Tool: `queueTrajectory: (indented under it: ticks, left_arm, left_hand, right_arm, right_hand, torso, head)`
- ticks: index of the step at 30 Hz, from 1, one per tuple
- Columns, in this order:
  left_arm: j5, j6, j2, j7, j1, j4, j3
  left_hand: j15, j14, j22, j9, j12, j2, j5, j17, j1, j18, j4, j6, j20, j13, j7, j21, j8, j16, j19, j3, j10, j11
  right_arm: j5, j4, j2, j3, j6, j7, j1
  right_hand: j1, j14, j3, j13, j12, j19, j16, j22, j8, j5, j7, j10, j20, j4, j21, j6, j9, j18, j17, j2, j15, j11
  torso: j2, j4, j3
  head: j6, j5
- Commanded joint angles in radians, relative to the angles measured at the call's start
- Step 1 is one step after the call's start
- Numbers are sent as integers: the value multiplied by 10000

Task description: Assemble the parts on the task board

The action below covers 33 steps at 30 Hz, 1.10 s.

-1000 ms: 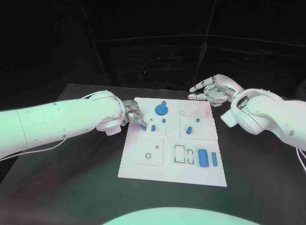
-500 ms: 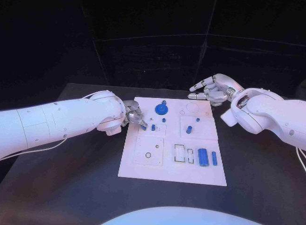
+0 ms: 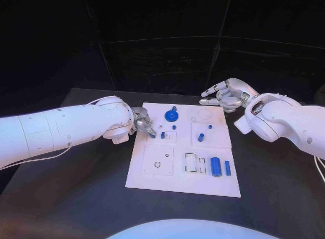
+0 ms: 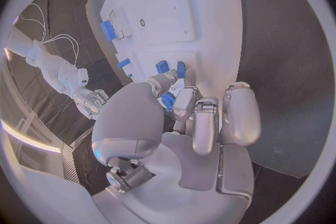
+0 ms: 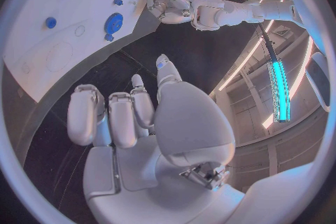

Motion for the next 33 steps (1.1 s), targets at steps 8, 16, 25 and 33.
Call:
queueTrajectory:
  ticks: [8, 16, 25, 33]
  left_arm:
    - [-50, 256, 44, -95, -6, 18, -12]
    - [-47, 248, 103, -150, -5, -39, -14]
    - [-49, 339, 201, -582, -4, -115, -15]
    - [-49, 322, 244, -667, -4, -168, -15]
  left_hand:
    - [22, 1038, 8, 11, 45, 81, 35, 2634, -28, -38, -849, 24, 2, 0, -55, 30, 47, 31, 62, 936, 93, -7]
    - [-2, 1038, 35, 16, 79, 70, 25, 2634, -452, -42, -513, 111, -15, 23, -113, 38, 165, 31, 70, 771, 126, -41]
    - [-83, 1038, 171, 34, 228, 6, 13, 2634, -821, -67, -216, 284, -85, 180, -227, 134, 360, 31, 126, 278, 222, -135]
    - [-109, 1038, 214, 29, 266, -61, 14, 2634, -912, -76, -153, 333, -112, 217, -261, 162, 417, 31, 145, 34, 245, -164]
  right_arm:
    - [31, 25, 9, 6, 25, 83, 18]
    - [31, 33, 15, 6, 18, 81, 19]
    - [31, 58, 9, 6, 7, 87, 19]
    - [31, 61, 4, 6, -7, 93, 19]
  right_hand:
    - [-39, 448, -42, -15, -31, -46, -53, -10, 49, 48, -31, -37, -27, -12, -57, -35, -15, 157, 8, 53, -46, -23]
    - [-49, 450, -54, -12, -27, -42, -53, -6, 55, 48, -31, -34, -27, -7, -57, -38, -16, 156, 13, 61, -46, -23]
    - [-50, 448, -56, -25, -39, -45, -58, -11, 61, 53, -33, -44, -28, -6, -61, -32, -15, 157, 5, 66, -47, -24]
    - [-52, 447, -58, -31, -45, -49, -62, -17, 63, 58, -33, -49, -28, -5, -65, -31, -15, 158, 0, 69, -47, -25]
  torso:
    - [8, -1, 13]
    - [8, -14, -3]
    - [5, -10, 4]
    - [1, -3, 0]
  head:
    - [-8, -8]
    - [-37, -16]
    - [-51, -32]
    - [-74, -48]
